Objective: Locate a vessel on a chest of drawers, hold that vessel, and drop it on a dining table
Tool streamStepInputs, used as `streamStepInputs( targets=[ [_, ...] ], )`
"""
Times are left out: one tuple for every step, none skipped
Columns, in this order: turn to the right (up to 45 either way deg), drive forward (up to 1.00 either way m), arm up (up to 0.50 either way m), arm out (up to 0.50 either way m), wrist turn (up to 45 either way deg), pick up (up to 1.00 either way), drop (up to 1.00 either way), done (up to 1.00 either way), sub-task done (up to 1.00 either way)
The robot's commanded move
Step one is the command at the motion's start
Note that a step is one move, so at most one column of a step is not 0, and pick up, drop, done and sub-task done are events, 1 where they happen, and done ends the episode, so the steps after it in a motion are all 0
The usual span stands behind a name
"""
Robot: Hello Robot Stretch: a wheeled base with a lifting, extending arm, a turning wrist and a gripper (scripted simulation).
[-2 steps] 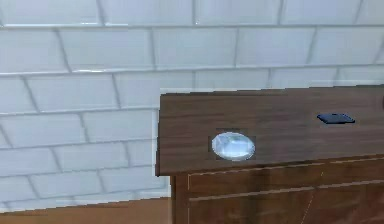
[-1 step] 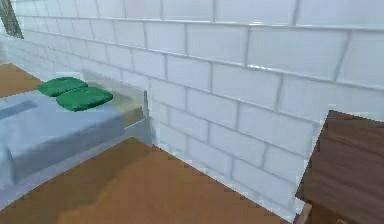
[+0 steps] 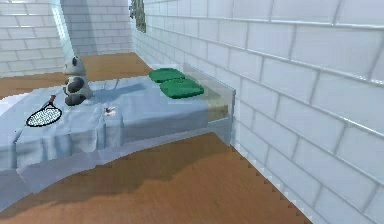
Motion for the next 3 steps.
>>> streamStepInputs(
  targets=[
    [0.0,0.0,0.5,0.0,0.0,0.0,0.0,0.0,0.0],
    [0.0,0.0,0.38,0.0,0.0,0.0,0.0,0.0,0.0],
    [0.0,0.0,0.0,0.26,0.0,0.0,0.0,0.0,0.0]
  ],
)
